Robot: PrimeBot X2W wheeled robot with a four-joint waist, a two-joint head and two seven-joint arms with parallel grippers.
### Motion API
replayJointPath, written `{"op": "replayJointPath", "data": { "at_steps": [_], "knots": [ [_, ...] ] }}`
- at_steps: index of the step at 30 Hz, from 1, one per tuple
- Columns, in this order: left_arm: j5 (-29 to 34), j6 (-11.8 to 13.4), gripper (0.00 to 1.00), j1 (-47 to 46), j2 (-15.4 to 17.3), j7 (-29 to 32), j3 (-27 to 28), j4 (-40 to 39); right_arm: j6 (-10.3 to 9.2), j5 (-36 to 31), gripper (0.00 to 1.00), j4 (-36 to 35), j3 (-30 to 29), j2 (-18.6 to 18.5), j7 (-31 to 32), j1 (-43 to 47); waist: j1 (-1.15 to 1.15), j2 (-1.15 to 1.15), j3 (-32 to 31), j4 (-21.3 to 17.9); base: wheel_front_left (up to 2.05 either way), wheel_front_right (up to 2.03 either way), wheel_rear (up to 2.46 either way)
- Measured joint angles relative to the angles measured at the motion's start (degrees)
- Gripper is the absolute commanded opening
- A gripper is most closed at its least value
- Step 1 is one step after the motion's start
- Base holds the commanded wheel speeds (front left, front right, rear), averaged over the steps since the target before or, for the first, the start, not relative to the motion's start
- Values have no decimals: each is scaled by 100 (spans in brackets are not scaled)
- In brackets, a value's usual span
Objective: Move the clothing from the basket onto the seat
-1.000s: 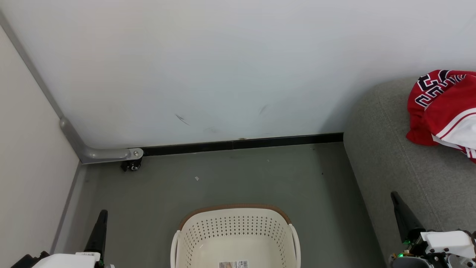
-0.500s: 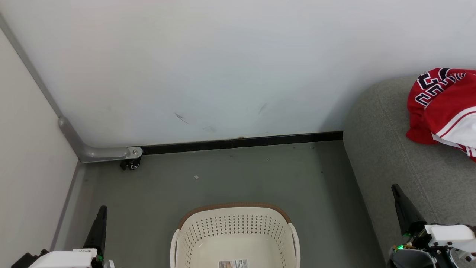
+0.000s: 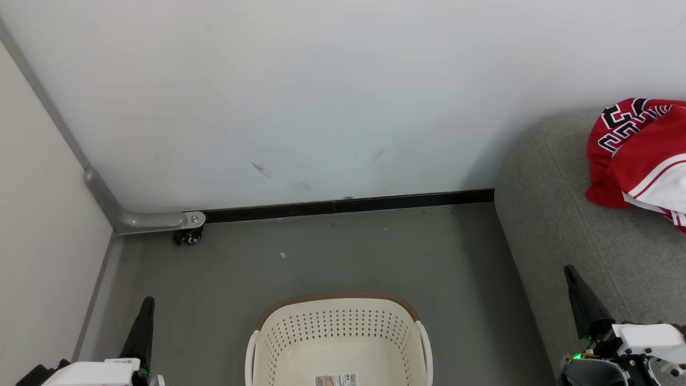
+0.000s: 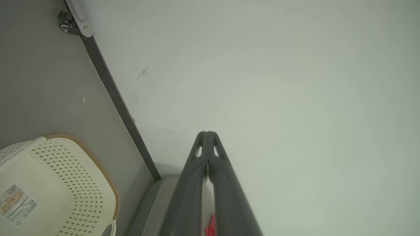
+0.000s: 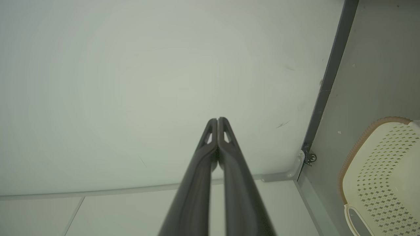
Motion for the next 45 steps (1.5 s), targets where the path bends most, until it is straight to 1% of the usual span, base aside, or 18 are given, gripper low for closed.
{"op": "replayJointPath", "data": {
  "at_steps": [45],
  "knots": [
    [0, -1, 0, -2, 0, 16, 10, 16, 0, 0, 0, 3, -5, 0, 1, 0, -1, 0, 0, 0, 0, 0, 0]
  ]
}}
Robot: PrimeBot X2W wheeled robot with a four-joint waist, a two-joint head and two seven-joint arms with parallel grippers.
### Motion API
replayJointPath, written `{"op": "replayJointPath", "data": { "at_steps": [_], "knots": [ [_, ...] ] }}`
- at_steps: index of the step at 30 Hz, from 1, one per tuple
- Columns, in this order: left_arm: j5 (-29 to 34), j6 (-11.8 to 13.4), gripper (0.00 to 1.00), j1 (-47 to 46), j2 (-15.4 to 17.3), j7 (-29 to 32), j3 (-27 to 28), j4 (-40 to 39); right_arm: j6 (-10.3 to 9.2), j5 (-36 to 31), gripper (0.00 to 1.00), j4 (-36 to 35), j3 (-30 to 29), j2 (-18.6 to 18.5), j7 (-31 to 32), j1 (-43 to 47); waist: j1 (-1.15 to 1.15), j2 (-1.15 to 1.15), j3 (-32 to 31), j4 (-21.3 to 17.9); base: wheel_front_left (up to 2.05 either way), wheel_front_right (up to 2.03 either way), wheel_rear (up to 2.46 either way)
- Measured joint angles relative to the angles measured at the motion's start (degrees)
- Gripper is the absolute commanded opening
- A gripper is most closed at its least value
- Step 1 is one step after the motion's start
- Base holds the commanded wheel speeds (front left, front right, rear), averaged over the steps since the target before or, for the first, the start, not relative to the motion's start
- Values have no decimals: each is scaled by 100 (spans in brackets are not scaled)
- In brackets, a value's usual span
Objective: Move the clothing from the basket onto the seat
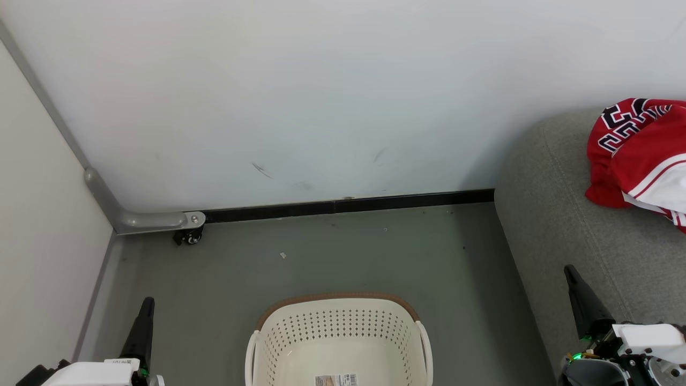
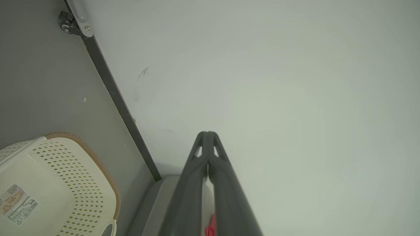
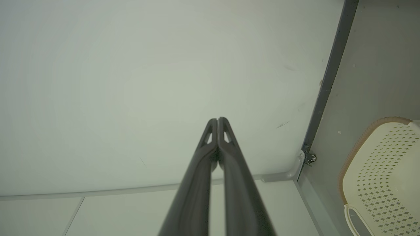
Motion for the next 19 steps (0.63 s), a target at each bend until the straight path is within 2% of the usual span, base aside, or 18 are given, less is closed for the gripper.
{"op": "replayJointPath", "data": {
  "at_steps": [19],
  "knots": [
    [0, -35, 0, -1, 0, 0, 7, 3, 0, 0, 0, 0, -2, 0, 1, 0, 0, 0, 0, 0, 0, 0, 0]
  ]
}}
